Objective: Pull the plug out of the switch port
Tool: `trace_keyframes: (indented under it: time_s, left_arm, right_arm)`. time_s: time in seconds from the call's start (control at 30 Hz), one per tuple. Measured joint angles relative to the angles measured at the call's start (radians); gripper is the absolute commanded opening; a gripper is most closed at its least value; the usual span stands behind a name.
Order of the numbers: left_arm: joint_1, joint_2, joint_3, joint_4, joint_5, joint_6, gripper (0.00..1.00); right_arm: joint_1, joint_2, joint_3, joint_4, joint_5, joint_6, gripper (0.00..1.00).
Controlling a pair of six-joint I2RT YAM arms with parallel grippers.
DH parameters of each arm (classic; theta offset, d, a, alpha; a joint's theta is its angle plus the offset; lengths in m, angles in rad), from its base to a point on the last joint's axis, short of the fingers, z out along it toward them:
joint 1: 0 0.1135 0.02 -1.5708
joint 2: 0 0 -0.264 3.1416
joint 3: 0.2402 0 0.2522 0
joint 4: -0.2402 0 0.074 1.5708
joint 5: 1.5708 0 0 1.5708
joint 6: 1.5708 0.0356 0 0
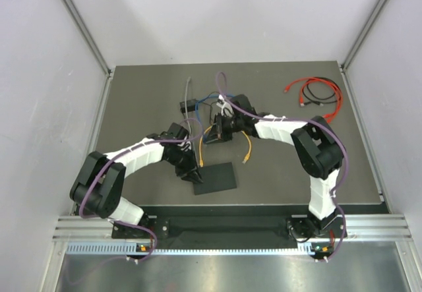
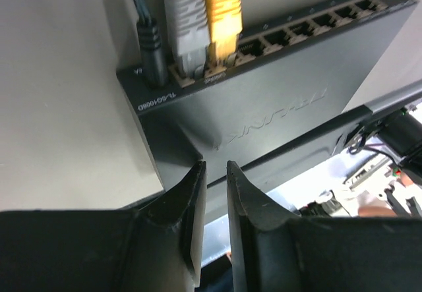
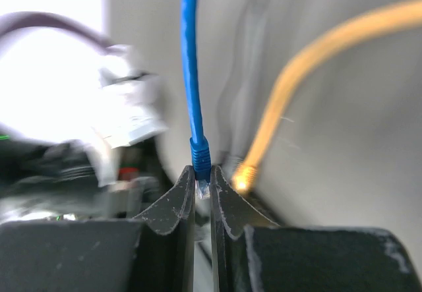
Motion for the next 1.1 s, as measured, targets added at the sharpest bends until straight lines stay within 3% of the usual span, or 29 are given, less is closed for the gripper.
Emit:
trace_keyframes:
  time_s: [0.23,0.5,0.73,0.9,1.1]
  left_arm:
    - [0.000,0.000,0.027,0.001,-0.025,0.024,0.24]
    - [0.000,0.000,0.030,0.002,-0.024,0.027,0.24]
    - [0.000,-0.006,0.031,0.003,-0.025,0.045,0.24]
    - [0.000,-0.010,0.047,0.001,-0.026,0.059,0.24]
    - [0.000,-0.010,0.068,0.002,-0.025,0.074,0.24]
  right_arm:
    - [-0.049,0.009,0.220,-0.019,-0.136,0.019,0.00]
    - [-0.154,0.170,0.536,-0.061,-0.153,0.079,0.00]
    - [-0.266,0.203,0.708,-0.186,-0.146,0.076,0.00]
    - [-0.315,0.097,0.719,-0.365,-0.019,0.024,0.00]
    - [-0.325,-0.205,0.648,-0.532,0.238,-0.016,0.00]
